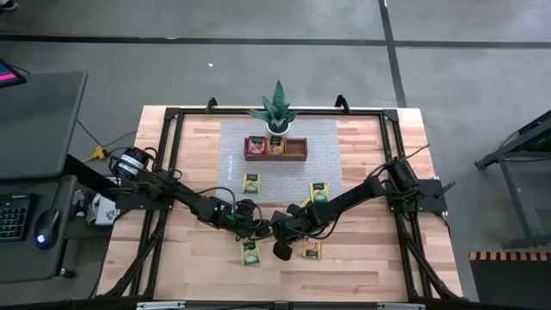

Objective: Pick & Place Tea
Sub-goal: Put the orange tea bag into the middle section of the wooden organizer

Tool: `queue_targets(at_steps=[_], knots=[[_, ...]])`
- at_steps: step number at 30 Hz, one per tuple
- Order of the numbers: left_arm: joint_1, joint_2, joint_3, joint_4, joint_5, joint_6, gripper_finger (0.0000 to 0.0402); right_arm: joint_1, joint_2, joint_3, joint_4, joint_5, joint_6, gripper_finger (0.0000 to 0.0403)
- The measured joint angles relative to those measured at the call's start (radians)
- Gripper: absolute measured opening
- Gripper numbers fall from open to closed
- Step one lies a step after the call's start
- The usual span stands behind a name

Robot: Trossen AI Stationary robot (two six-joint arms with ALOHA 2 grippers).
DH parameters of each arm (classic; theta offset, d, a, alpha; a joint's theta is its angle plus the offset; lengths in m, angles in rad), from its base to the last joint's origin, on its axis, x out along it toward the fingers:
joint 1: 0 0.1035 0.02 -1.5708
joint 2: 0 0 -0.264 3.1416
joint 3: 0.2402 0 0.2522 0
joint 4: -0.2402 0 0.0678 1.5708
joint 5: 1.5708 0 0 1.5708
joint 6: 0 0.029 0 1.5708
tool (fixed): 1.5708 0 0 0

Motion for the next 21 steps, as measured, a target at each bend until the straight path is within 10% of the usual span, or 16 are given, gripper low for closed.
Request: queue_targets(at_steps=[21], knots=[[-0.001,0.055,-0.002,0.084,-0.003,0.019,0.0042,0.001,0.002,-0.004,0.024,0.007,0.019,0.0000]])
